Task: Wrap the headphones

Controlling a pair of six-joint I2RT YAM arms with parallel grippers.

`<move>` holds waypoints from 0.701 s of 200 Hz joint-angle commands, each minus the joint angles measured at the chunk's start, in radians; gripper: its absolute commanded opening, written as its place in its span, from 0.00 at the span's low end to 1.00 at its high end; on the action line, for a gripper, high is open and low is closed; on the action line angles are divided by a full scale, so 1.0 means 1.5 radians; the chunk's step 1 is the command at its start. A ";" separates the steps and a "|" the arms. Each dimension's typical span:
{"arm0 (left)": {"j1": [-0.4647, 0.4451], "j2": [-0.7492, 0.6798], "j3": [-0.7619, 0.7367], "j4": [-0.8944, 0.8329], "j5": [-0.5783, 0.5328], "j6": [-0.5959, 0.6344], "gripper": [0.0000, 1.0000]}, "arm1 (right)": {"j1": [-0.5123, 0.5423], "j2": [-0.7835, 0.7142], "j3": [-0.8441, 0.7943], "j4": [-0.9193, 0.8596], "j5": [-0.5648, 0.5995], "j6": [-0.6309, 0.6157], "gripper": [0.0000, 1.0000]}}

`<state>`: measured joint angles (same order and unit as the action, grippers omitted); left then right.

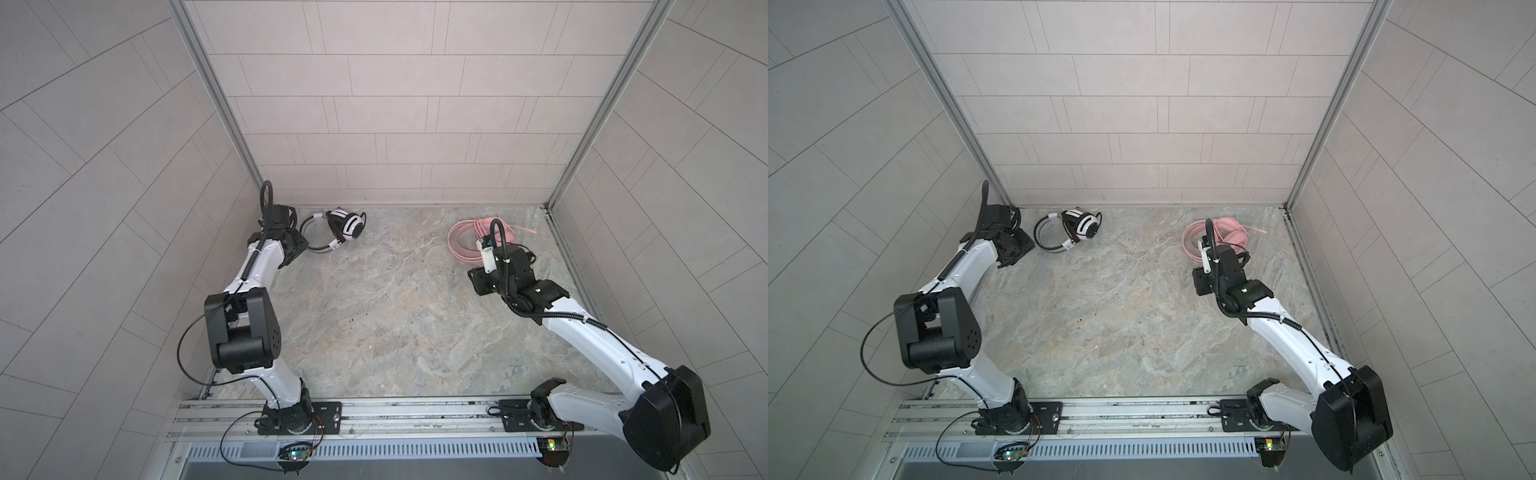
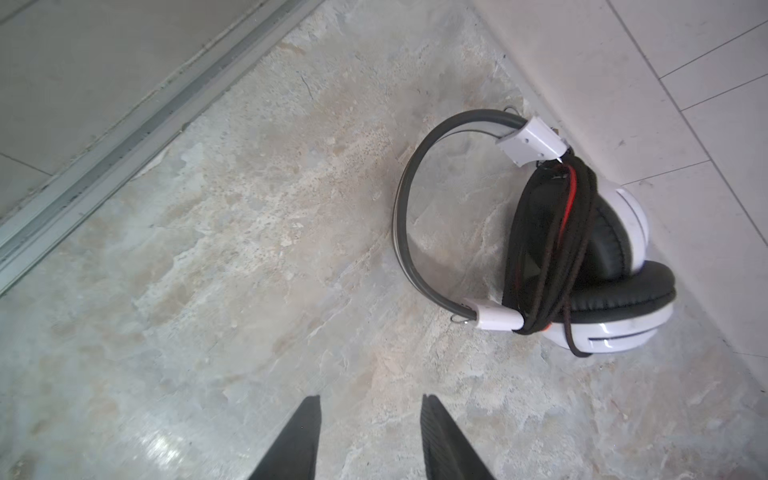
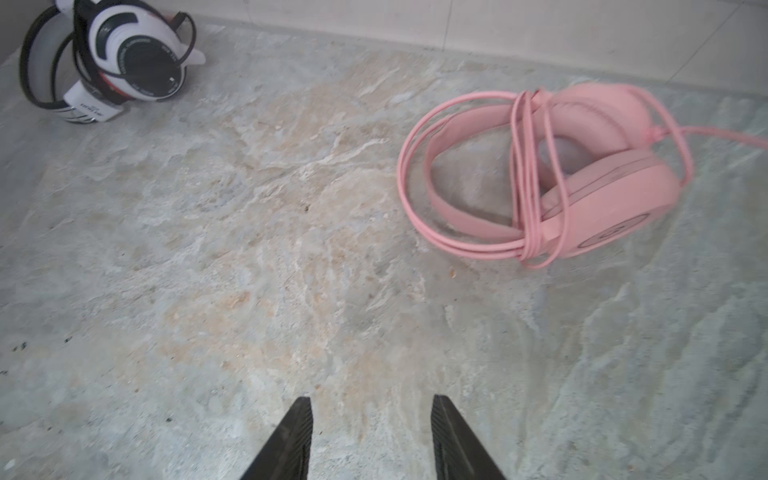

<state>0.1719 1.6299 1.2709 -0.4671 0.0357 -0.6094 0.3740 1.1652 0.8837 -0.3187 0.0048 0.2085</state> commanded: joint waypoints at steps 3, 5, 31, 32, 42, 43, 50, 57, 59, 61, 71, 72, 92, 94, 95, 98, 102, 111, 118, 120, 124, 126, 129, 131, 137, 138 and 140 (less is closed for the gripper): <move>-0.008 -0.090 -0.079 0.084 -0.045 0.006 0.46 | -0.025 0.005 0.029 0.003 0.094 -0.034 0.48; -0.010 -0.098 -0.086 0.089 -0.048 0.007 0.46 | -0.029 0.005 0.030 0.003 0.098 -0.033 0.48; -0.046 -0.219 -0.205 0.180 -0.137 0.025 0.46 | -0.083 0.012 0.026 0.025 0.092 -0.020 0.57; -0.048 -0.223 -0.211 0.186 -0.141 0.025 0.46 | -0.086 0.013 0.026 0.025 0.092 -0.018 0.57; -0.069 -0.265 -0.271 0.248 -0.176 0.028 0.46 | -0.115 0.016 0.017 0.034 0.080 -0.006 0.58; -0.071 -0.269 -0.276 0.254 -0.179 0.029 0.46 | -0.118 0.016 0.015 0.037 0.078 -0.006 0.58; -0.085 -0.293 -0.316 0.290 -0.203 0.038 0.46 | -0.137 0.013 0.000 0.062 0.068 -0.004 0.58; -0.096 -0.316 -0.353 0.326 -0.224 0.051 0.46 | -0.153 0.004 -0.024 0.092 0.066 0.000 0.58; -0.099 -0.322 -0.363 0.335 -0.232 0.055 0.46 | -0.158 0.003 -0.031 0.100 0.066 0.000 0.58; -0.102 -0.327 -0.373 0.343 -0.239 0.057 0.46 | -0.162 -0.001 -0.038 0.107 0.066 0.000 0.58; -0.106 -0.355 -0.424 0.386 -0.264 0.064 0.47 | -0.181 -0.018 -0.076 0.155 0.071 0.000 0.58; -0.106 -0.358 -0.429 0.391 -0.265 0.064 0.46 | -0.183 -0.020 -0.080 0.160 0.072 0.000 0.58; -0.107 -0.390 -0.530 0.516 -0.294 0.078 0.47 | -0.205 -0.046 -0.158 0.256 0.118 0.001 0.61; -0.107 -0.392 -0.538 0.529 -0.296 0.082 0.47 | -0.206 -0.047 -0.165 0.264 0.121 0.000 0.61; -0.107 -0.393 -0.543 0.536 -0.297 0.084 0.47 | -0.207 -0.047 -0.169 0.271 0.123 0.000 0.61; -0.107 -0.393 -0.552 0.557 -0.300 0.091 0.47 | -0.210 -0.048 -0.172 0.286 0.129 -0.003 0.62; -0.107 -0.391 -0.570 0.584 -0.304 0.102 0.47 | -0.213 -0.046 -0.197 0.303 0.138 -0.008 0.63; -0.107 -0.391 -0.592 0.612 -0.306 0.113 0.47 | -0.218 -0.039 -0.227 0.344 0.156 -0.021 0.65; -0.107 -0.390 -0.604 0.622 -0.306 0.126 0.47 | -0.219 -0.028 -0.249 0.381 0.175 -0.034 0.67; -0.106 -0.390 -0.607 0.626 -0.306 0.128 0.47 | -0.219 -0.024 -0.257 0.393 0.182 -0.036 0.68; -0.107 -0.386 -0.613 0.635 -0.306 0.135 0.48 | -0.220 -0.017 -0.269 0.424 0.196 -0.038 0.68; -0.107 -0.383 -0.616 0.642 -0.306 0.141 0.48 | -0.220 -0.013 -0.275 0.438 0.203 -0.040 0.68; -0.107 -0.379 -0.620 0.654 -0.306 0.149 0.48 | -0.220 -0.007 -0.289 0.461 0.212 -0.044 0.69; -0.107 -0.376 -0.623 0.662 -0.305 0.157 0.48 | -0.220 -0.003 -0.296 0.476 0.215 -0.048 0.69; -0.107 -0.365 -0.630 0.685 -0.303 0.177 0.49 | -0.220 0.009 -0.315 0.517 0.219 -0.061 0.70; -0.107 -0.364 -0.631 0.688 -0.303 0.179 0.49 | -0.220 0.010 -0.317 0.523 0.219 -0.063 0.71; -0.107 -0.360 -0.632 0.694 -0.302 0.183 0.49 | -0.220 0.013 -0.322 0.531 0.219 -0.068 0.71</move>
<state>0.0109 1.0630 0.3508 0.3359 -0.3779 -0.4507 0.0483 1.1393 0.4862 0.1814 0.2283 0.1738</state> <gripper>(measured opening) 0.481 0.692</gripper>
